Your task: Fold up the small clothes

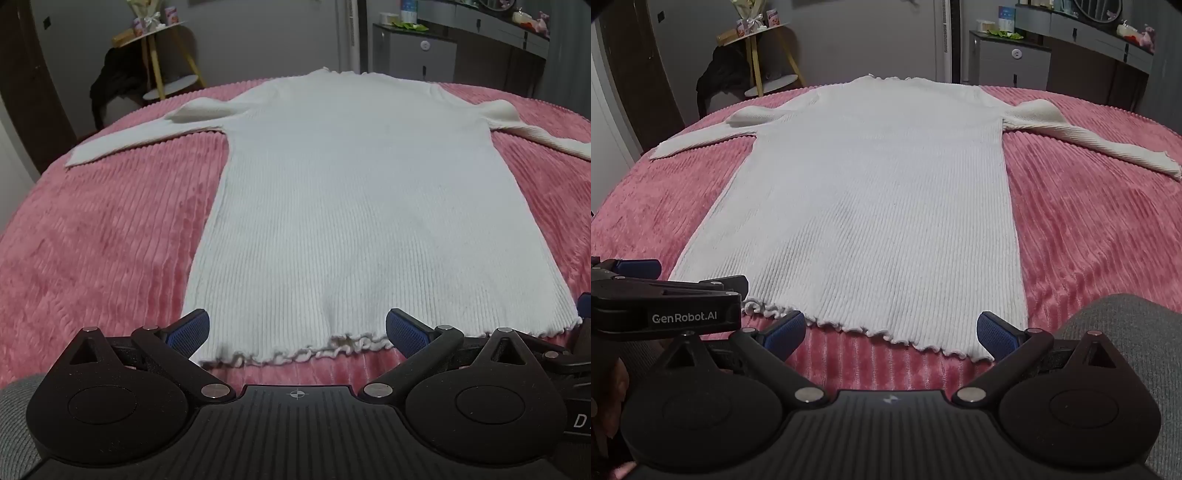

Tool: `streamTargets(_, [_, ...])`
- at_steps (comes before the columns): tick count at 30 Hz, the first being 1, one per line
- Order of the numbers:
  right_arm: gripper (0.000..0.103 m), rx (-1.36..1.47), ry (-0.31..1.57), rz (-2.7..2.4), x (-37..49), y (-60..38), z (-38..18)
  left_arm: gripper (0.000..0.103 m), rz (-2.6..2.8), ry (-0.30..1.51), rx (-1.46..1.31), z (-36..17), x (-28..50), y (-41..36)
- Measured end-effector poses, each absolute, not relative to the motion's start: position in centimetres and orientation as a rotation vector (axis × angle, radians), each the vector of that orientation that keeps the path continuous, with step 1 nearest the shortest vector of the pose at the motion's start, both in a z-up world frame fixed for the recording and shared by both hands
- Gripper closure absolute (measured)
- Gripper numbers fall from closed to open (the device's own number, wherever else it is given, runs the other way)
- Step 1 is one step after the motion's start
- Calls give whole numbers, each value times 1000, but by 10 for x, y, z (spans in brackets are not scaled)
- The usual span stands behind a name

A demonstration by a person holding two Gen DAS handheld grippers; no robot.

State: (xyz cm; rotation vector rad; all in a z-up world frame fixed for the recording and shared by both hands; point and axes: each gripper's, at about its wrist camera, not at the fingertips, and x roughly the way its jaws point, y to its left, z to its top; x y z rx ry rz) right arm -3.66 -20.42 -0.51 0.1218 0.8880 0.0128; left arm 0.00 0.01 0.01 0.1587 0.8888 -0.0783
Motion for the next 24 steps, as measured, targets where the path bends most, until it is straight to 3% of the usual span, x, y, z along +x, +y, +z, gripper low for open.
streamTargets(24, [4,119,878,11,-37,-204,-3,0,-80,891,155,0,0,0])
